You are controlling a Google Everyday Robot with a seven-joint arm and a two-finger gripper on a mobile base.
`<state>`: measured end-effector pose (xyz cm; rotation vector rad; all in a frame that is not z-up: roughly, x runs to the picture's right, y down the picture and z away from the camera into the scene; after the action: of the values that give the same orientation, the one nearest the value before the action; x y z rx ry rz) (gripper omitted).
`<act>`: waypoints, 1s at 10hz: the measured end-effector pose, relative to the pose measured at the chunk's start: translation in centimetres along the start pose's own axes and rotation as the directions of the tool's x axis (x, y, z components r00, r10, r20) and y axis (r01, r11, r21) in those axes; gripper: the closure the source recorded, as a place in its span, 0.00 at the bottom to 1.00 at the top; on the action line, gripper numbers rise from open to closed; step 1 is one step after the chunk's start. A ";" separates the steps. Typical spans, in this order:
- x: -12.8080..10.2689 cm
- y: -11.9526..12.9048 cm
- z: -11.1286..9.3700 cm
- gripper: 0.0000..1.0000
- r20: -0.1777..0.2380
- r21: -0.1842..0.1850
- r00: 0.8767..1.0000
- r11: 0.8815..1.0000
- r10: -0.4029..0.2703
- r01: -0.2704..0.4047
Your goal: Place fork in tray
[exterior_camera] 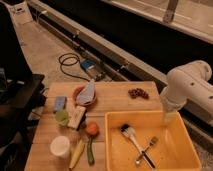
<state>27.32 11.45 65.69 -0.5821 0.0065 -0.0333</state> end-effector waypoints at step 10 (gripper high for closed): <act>-3.0 12.3 6.5 0.35 0.103 -0.116 0.944 0.939 -0.313 0.324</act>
<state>24.76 25.43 64.38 -0.7114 -0.1683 -0.3273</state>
